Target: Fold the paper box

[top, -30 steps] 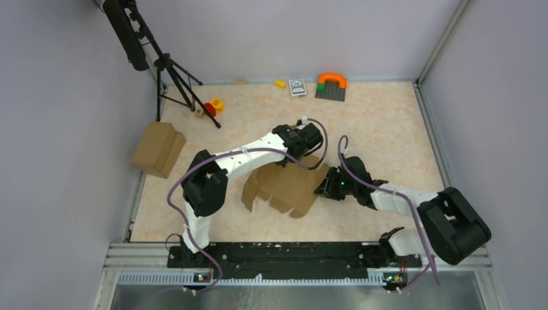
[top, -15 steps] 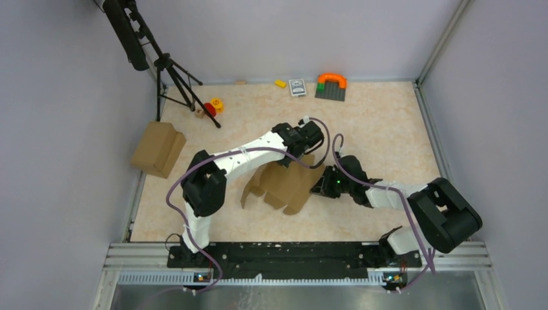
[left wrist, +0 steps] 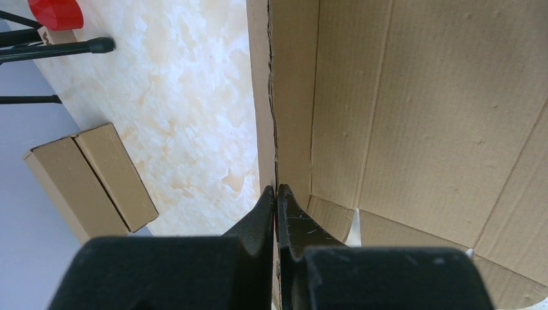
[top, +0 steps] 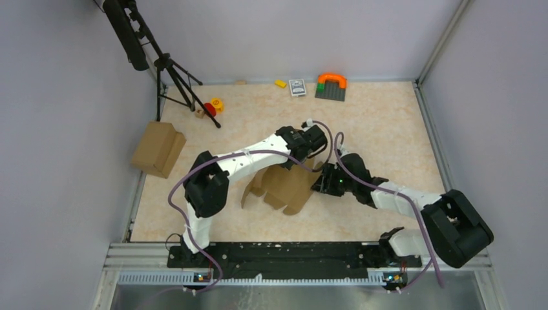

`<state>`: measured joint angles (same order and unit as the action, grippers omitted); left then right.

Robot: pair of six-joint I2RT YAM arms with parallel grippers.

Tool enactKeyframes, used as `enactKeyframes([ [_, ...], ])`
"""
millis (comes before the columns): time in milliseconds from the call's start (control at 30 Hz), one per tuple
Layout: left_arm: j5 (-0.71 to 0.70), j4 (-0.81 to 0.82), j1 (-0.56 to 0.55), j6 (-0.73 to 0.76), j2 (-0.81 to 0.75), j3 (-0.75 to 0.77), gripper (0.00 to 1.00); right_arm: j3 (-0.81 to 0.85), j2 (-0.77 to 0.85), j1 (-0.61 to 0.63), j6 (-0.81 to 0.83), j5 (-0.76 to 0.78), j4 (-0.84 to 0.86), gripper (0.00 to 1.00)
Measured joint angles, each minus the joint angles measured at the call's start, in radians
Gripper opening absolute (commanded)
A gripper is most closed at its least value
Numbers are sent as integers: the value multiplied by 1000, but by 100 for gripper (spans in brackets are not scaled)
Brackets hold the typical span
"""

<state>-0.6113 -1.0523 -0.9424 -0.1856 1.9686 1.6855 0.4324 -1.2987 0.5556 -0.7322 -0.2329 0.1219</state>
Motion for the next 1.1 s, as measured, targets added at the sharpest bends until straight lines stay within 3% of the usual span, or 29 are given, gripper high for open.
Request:
enactKeyframes([
  [233, -42, -5, -14, -10, 14, -1, 0, 79, 29, -30, 80, 20, -94, 46],
  [433, -86, -11, -31, -15, 37, -1, 0, 137, 12, -202, 155, -56, -85, 48],
  [533, -90, -16, -35, -19, 39, -1, 0, 228, -68, -252, 193, -99, -72, 52],
  [767, -105, -35, -41, -22, 59, 12, 0, 406, -358, -342, 204, -323, 129, 52],
  [1100, -139, -53, -50, -22, 88, 24, 0, 521, -568, -338, 356, -491, 305, 56],
])
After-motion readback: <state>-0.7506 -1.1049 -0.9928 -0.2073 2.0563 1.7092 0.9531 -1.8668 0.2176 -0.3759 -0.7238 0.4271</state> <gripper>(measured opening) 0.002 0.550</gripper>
